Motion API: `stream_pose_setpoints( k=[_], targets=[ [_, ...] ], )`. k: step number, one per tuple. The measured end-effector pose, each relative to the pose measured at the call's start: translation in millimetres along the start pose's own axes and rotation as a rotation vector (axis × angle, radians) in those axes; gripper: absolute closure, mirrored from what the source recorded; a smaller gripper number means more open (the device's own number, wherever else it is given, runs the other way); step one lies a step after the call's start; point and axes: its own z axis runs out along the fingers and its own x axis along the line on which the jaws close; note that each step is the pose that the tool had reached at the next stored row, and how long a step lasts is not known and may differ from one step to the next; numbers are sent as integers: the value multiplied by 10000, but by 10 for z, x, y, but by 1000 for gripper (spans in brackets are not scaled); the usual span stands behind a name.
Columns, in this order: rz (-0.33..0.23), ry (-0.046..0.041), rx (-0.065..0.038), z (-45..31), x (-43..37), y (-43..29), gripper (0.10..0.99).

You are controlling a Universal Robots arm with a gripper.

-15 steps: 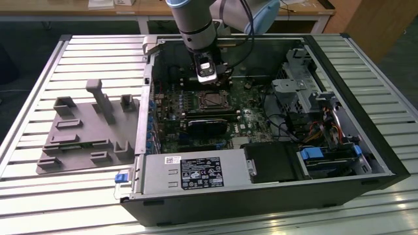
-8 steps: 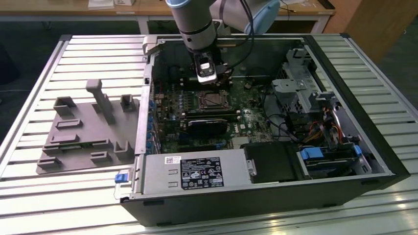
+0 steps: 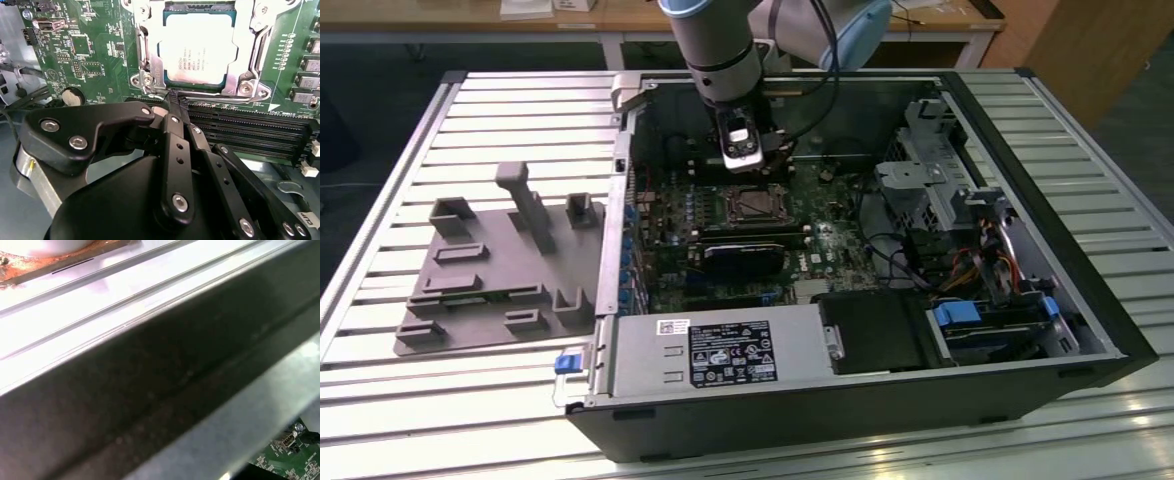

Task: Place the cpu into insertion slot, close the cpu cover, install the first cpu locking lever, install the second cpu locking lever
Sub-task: 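Install the first cpu locking lever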

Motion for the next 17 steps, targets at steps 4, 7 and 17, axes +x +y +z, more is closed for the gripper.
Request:
stream_pose_setpoints(
  k=[4, 7, 17],
  targets=[
    [-1, -1, 2, -23, -5, 5, 980],
    [-2, 0, 3, -55, -13, 13, 980],
    [-9, -14, 22, -150, -34, 35, 980]
  ],
)
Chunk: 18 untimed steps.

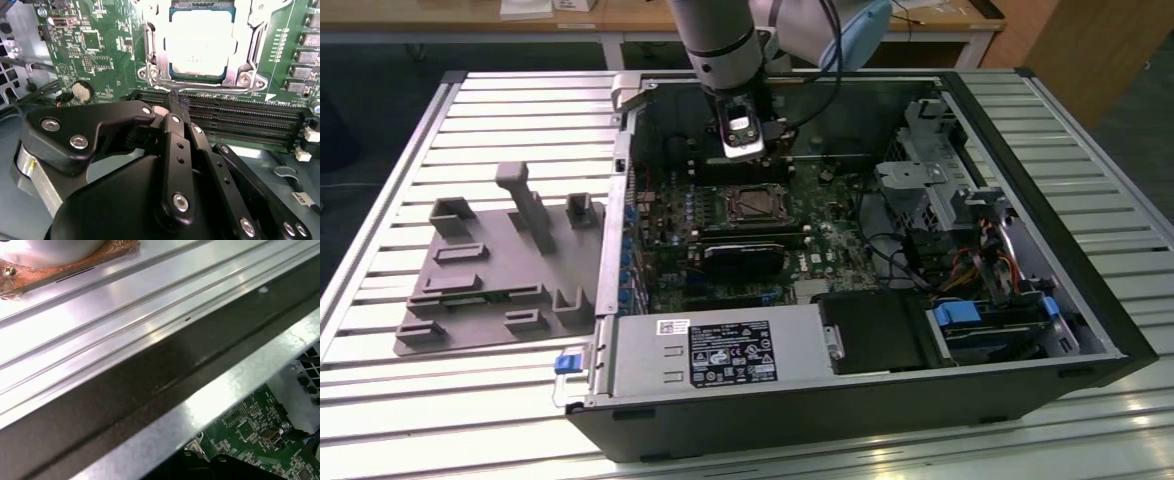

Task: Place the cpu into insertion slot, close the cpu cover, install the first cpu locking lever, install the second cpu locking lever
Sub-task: 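Install the first cpu locking lever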

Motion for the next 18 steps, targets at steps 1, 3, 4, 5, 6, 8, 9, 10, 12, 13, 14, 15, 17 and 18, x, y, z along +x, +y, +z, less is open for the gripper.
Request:
stream_pose_setpoints(
  k=[1, 3, 4, 5, 6, 8, 9, 10, 12, 13, 14, 15, 17, 18],
  targets=[
    [-1, -1, 2, 0, 0, 0, 980],
    [-1, -2, 6, -1, 0, 0, 980],
    [-2, -3, 8, -1, 0, -1, 980],
    [-4, -5, 18, 0, 0, 0, 980],
    [-17, -13, 74, 1, 0, 0, 980],
    [-66, -30, 265, 3, -2, 1, 980],
    [-94, -40, 378, 4, -4, 2, 980],
    [-126, -44, 507, 5, -7, 4, 980],
    [-173, -7, 743, 8, -15, 9, 980],
    [-189, 38, 856, 11, -21, 12, 980],
    [-201, 109, 963, 13, -29, 16, 980],
    [-226, 405, 1319, 23, -58, 29, 980],
    [-245, 584, 1541, 29, -76, 36, 980],
    [-257, 664, 1657, 32, -86, 38, 980]
  ],
)
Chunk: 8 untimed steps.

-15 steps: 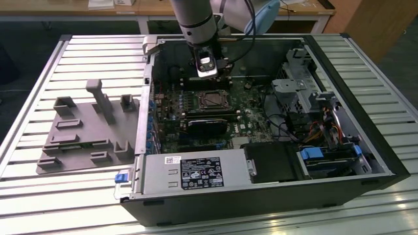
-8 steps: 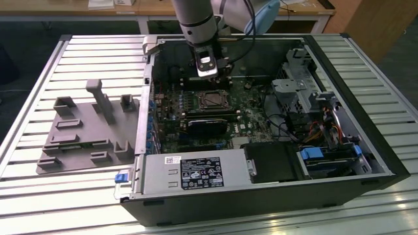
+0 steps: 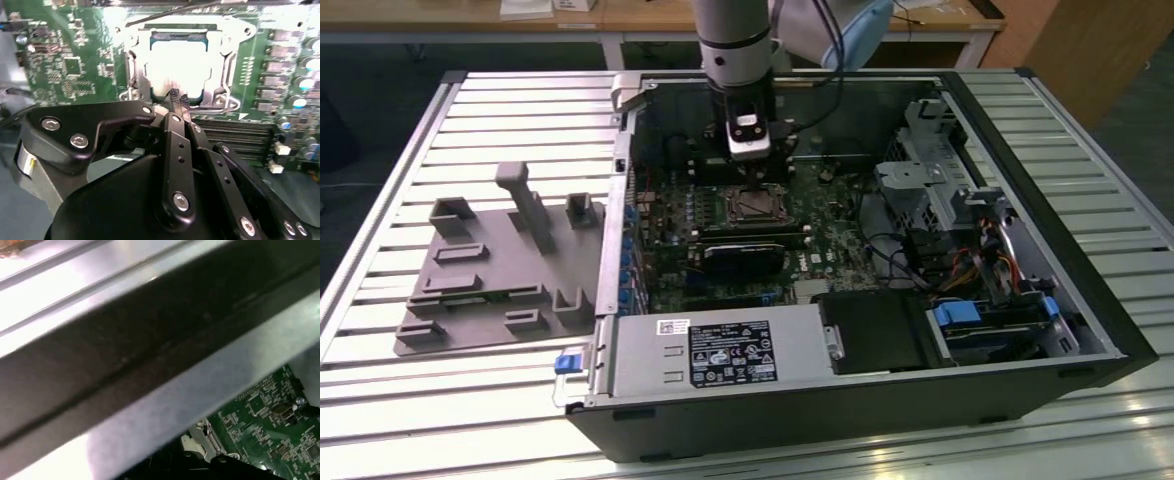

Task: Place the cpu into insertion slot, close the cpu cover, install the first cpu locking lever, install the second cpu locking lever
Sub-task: 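Install the first cpu locking lever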

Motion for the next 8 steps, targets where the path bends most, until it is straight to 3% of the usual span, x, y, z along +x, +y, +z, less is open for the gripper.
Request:
stream_pose_setpoints(
  k=[3, 8],
  targets=[
    [-27, 118, 230, 2, -19, -4, 980],
    [-38, 183, 362, 5, -57, -59, 980]
  ],
)
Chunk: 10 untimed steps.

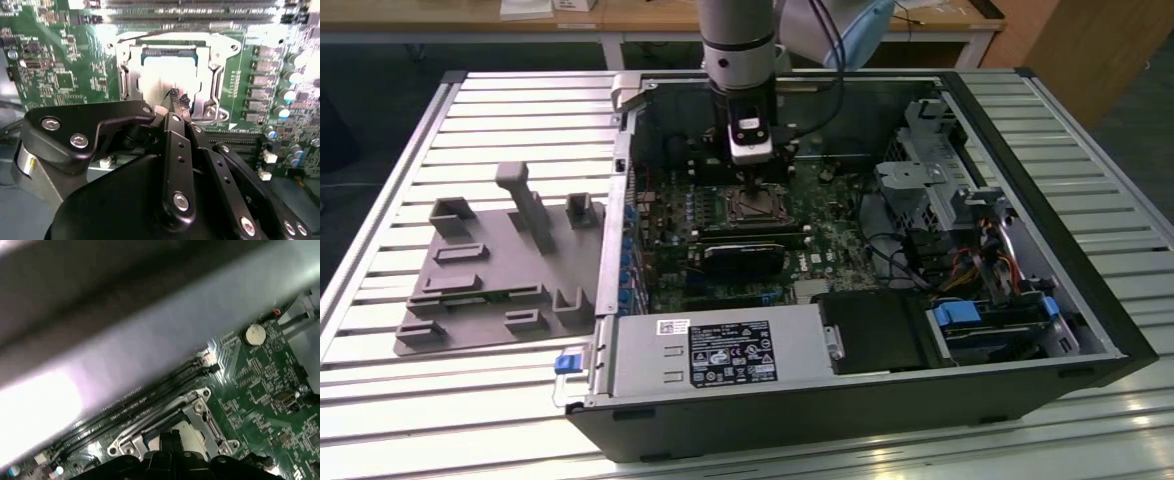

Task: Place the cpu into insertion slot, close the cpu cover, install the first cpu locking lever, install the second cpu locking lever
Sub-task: 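Install the first cpu locking lever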

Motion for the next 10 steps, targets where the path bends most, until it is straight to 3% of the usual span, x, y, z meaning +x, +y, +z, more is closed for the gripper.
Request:
stream_pose_setpoints(
  k=[5, 10],
  targets=[
    [-3, -1, 90, 4, -26, -40, 980],
    [-12, -4, 95, 4, -26, -40, 980]
  ],
)
